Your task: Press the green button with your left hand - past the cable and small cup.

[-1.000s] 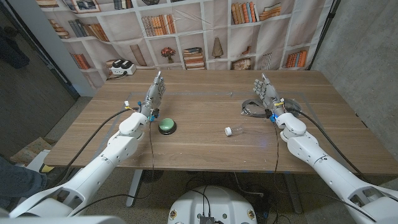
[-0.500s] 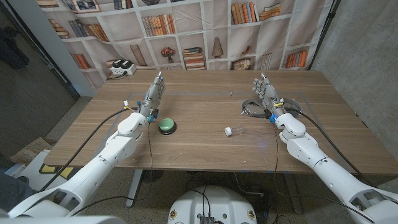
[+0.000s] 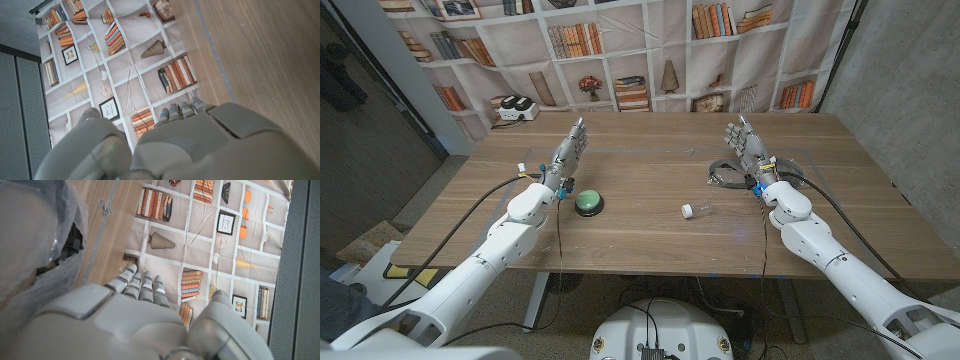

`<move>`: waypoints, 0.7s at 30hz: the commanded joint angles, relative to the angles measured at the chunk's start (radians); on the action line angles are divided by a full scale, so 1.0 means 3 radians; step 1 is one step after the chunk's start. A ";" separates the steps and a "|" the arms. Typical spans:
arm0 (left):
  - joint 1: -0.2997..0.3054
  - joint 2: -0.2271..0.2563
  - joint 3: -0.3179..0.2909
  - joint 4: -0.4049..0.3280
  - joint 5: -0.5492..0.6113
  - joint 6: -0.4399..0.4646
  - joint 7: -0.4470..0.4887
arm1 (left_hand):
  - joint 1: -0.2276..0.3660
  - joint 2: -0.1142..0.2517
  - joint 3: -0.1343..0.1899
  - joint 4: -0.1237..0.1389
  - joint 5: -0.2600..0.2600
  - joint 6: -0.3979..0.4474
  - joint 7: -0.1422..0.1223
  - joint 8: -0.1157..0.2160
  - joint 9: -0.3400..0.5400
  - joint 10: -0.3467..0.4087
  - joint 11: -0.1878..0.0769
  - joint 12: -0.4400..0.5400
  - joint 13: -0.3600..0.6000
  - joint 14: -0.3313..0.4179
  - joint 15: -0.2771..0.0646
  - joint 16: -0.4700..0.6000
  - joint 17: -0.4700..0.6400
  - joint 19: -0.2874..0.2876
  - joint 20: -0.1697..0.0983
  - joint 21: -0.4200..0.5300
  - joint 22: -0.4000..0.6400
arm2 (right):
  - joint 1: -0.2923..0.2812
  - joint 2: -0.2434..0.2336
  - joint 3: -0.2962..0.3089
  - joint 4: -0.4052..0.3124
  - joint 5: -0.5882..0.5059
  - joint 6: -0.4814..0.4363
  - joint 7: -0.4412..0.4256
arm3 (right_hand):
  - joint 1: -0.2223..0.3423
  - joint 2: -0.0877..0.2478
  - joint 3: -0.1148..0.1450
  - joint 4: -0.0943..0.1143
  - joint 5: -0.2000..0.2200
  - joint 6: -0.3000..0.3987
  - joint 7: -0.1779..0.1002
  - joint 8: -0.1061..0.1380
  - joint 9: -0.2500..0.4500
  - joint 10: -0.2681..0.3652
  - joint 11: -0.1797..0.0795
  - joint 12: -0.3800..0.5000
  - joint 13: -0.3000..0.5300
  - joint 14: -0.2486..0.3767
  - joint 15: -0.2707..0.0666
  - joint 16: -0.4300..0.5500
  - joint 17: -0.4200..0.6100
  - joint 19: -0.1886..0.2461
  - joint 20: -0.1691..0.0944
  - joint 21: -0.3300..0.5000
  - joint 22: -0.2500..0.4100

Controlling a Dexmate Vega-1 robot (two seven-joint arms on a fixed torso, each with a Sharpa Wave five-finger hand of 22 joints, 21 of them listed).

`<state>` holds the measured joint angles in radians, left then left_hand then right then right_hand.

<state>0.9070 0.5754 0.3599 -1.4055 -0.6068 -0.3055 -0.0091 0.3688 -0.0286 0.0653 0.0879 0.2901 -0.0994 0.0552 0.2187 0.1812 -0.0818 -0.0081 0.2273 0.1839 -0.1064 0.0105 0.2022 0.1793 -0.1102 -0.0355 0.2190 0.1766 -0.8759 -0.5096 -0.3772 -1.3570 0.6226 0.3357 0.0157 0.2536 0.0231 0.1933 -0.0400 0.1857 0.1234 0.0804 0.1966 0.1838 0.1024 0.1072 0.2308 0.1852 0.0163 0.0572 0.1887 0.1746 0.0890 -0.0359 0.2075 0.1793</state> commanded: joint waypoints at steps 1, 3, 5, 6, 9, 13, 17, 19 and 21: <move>0.0133 0.0128 -0.0028 -0.0130 0.0087 -0.0109 -0.0018 | 0.0055 -0.0003 -0.0004 -0.0013 -0.0011 0.0078 -0.0006 0.0034 0.0012 0.0083 0.0018 0.0038 0.0010 0.0068 -0.0007 0.0036 0.0007 0.0066 -0.0036 0.0028 0.0011 | 0.0050 0.0012 -0.0017 0.0013 -0.0029 -0.0019 -0.0011 | 0.0044 0.0006 0.0010 -0.0026 0.0006 0.0022 0.0010 0.0017 0.0017 0.0032 -0.0012 0.0015 0.0001 0.0021 0.0011 0.0009 0.0017 0.0027 -0.0063 0.0009 0.0012; 0.0133 0.0140 -0.0030 -0.0114 0.0082 -0.0139 -0.0064 | 0.0071 0.0002 -0.0007 -0.0020 -0.0018 0.0127 -0.0001 0.0040 0.0012 0.0131 0.0017 0.0045 0.0010 0.0123 -0.0010 0.0043 0.0008 0.0130 -0.0022 0.0043 0.0010 | 0.0060 0.0016 -0.0024 0.0024 -0.0039 -0.0005 -0.0001 | 0.0045 0.0006 0.0010 -0.0027 0.0006 0.0024 0.0009 0.0017 0.0017 0.0032 -0.0011 0.0014 0.0001 0.0021 0.0015 0.0008 0.0017 0.0028 -0.0061 0.0009 0.0012; 0.0138 0.0144 -0.0034 -0.0098 0.0084 -0.0168 -0.0085 | 0.0081 0.0005 -0.0010 -0.0024 -0.0023 0.0164 0.0012 0.0045 0.0012 0.0173 0.0018 0.0053 0.0011 0.0164 0.0000 0.0049 0.0008 0.0163 -0.0017 0.0049 0.0010 | 0.0060 0.0017 -0.0025 0.0012 -0.0043 -0.0022 -0.0020 | 0.0046 0.0009 0.0011 -0.0028 0.0006 0.0028 0.0009 0.0018 0.0017 0.0034 -0.0011 0.0014 0.0001 0.0021 0.0012 0.0007 0.0017 0.0028 -0.0062 0.0009 0.0012; 0.0142 0.0144 -0.0036 -0.0090 0.0088 -0.0188 -0.0089 | 0.0088 0.0008 -0.0012 -0.0027 -0.0027 0.0186 0.0020 0.0047 0.0013 0.0199 0.0029 0.0056 0.0011 0.0186 0.0010 0.0049 0.0009 0.0201 -0.0035 0.0058 0.0010 | 0.0061 0.0015 -0.0027 0.0008 -0.0047 -0.0029 -0.0026 | 0.0046 0.0009 0.0011 -0.0028 0.0006 0.0030 0.0009 0.0019 0.0017 0.0034 -0.0012 0.0014 0.0001 0.0022 0.0012 0.0007 0.0017 0.0029 -0.0062 0.0009 0.0012; 0.0155 0.0130 -0.0046 -0.0053 0.0090 -0.0264 -0.0107 | 0.0099 0.0012 -0.0017 -0.0030 -0.0034 0.0240 0.0033 0.0055 0.0013 0.0240 0.0040 0.0060 0.0011 0.0232 0.0011 0.0053 0.0010 0.0242 -0.0044 0.0064 0.0010 | 0.0062 0.0006 -0.0033 -0.0003 -0.0062 -0.0045 -0.0036 | 0.0047 0.0010 0.0011 -0.0030 0.0006 0.0028 0.0009 0.0017 0.0017 0.0036 -0.0017 0.0013 0.0002 0.0022 0.0010 0.0006 0.0017 0.0029 -0.0062 0.0008 0.0012; 0.0174 0.0151 -0.0053 -0.0025 0.0132 -0.0348 -0.0131 | 0.0118 0.0020 -0.0025 -0.0036 -0.0043 0.0321 0.0032 0.0065 0.0014 0.0329 0.0024 0.0073 0.0012 0.0315 0.0004 0.0061 0.0011 0.0315 -0.0039 0.0073 0.0010 | 0.0054 -0.0008 -0.0032 -0.0053 -0.0073 -0.0091 -0.0081 | 0.0048 0.0011 0.0009 -0.0032 0.0005 0.0029 0.0004 0.0016 0.0017 0.0038 -0.0015 0.0012 0.0002 0.0022 0.0011 0.0004 0.0017 0.0030 -0.0061 0.0007 0.0012; 0.0191 0.0153 -0.0064 0.0036 0.0170 -0.0482 -0.0163 | 0.0130 0.0026 -0.0029 -0.0040 -0.0048 0.0370 0.0024 0.0070 0.0014 0.0381 0.0022 0.0079 0.0013 0.0370 -0.0009 0.0066 0.0012 0.0374 -0.0028 0.0084 0.0010 | 0.0053 -0.0022 -0.0033 -0.0092 -0.0098 -0.0102 -0.0107 | 0.0047 0.0012 0.0008 -0.0034 0.0004 0.0030 0.0006 0.0016 0.0017 0.0038 -0.0013 0.0010 0.0002 0.0022 0.0013 0.0004 0.0017 0.0030 -0.0061 0.0006 0.0013; 0.0197 0.0146 -0.0069 0.0073 0.0183 -0.0546 -0.0177 | 0.0137 0.0028 -0.0032 -0.0042 -0.0051 0.0401 0.0023 0.0074 0.0015 0.0406 0.0025 0.0080 0.0013 0.0399 -0.0012 0.0069 0.0012 0.0402 -0.0030 0.0088 0.0010 | 0.0051 -0.0025 -0.0032 -0.0117 -0.0100 -0.0120 -0.0127 | 0.0048 0.0012 0.0008 -0.0035 0.0004 0.0031 0.0006 0.0016 0.0017 0.0038 -0.0019 0.0009 0.0002 0.0023 0.0013 0.0003 0.0017 0.0031 -0.0061 0.0005 0.0013; 0.0206 0.0132 -0.0075 0.0121 0.0244 -0.0642 -0.0146 | 0.0146 0.0031 -0.0035 -0.0045 -0.0054 0.0434 0.0016 0.0077 0.0015 0.0449 0.0015 0.0086 0.0013 0.0435 -0.0027 0.0071 0.0012 0.0434 -0.0029 0.0092 0.0009 | 0.0057 -0.0020 -0.0037 -0.0121 -0.0114 -0.0110 -0.0132 | 0.0048 0.0013 0.0007 -0.0036 0.0004 0.0030 0.0007 0.0015 0.0017 0.0039 -0.0018 0.0009 0.0002 0.0023 0.0014 0.0002 0.0017 0.0031 -0.0060 0.0005 0.0013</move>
<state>0.9544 0.6159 0.3457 -1.4104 -0.5687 -0.4063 -0.0447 0.4082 -0.0260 0.0555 0.0784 0.2772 0.0181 0.0590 0.2375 0.1841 0.0376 -0.0022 0.2480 0.1838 0.0061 0.0048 0.2159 0.1792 0.0075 -0.0324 0.2405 0.1767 -0.8613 -0.5109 -0.3851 -1.3709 0.6021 0.3139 -0.0051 0.2589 0.0284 0.1932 -0.0487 0.1857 0.1270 0.0839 0.1966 0.1837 0.1078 0.1016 0.2308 0.1852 0.0162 0.0571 0.1887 0.1745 0.0889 -0.0358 0.2075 0.1792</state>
